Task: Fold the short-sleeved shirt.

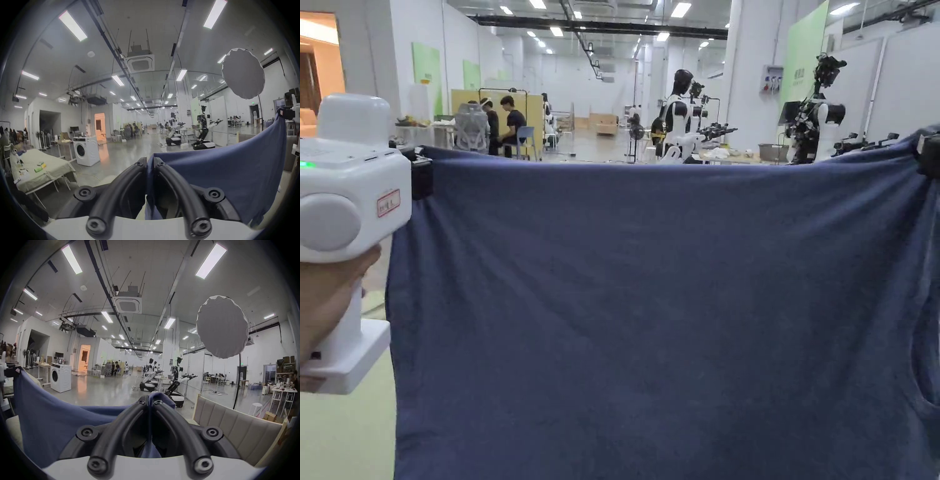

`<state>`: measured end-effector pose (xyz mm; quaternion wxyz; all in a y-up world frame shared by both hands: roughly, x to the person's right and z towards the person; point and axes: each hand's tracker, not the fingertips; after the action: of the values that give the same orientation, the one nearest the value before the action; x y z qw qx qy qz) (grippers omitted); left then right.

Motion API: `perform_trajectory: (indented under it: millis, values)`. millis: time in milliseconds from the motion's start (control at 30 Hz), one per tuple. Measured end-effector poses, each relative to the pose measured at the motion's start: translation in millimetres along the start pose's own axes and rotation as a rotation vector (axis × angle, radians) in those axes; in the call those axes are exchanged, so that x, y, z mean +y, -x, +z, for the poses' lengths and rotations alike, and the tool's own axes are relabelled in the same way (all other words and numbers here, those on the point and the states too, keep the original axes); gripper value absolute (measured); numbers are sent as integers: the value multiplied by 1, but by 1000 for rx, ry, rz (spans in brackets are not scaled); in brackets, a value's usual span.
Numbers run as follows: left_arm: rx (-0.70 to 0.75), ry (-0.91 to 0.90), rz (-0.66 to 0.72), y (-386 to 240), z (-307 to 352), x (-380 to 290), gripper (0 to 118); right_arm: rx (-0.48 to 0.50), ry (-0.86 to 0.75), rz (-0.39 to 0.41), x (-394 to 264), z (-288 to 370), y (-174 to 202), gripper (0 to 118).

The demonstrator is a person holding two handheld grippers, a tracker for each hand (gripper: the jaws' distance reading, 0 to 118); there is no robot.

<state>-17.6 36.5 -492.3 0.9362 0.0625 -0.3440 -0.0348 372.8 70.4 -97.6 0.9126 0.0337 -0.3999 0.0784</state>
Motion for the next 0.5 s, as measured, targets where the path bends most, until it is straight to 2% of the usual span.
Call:
perform_trajectory:
  millis: [133, 367, 500]
  values:
    - [92, -69, -20, 1, -42, 17, 6, 23, -46, -38, -6, -49, 6, 4]
    - [134, -91, -6, 11, -128, 31, 6, 14, -69, -69, -2, -152, 21, 4]
    - [165, -110, -5, 14, -168, 34, 6, 20, -130, -151, 18, -194, 26, 4]
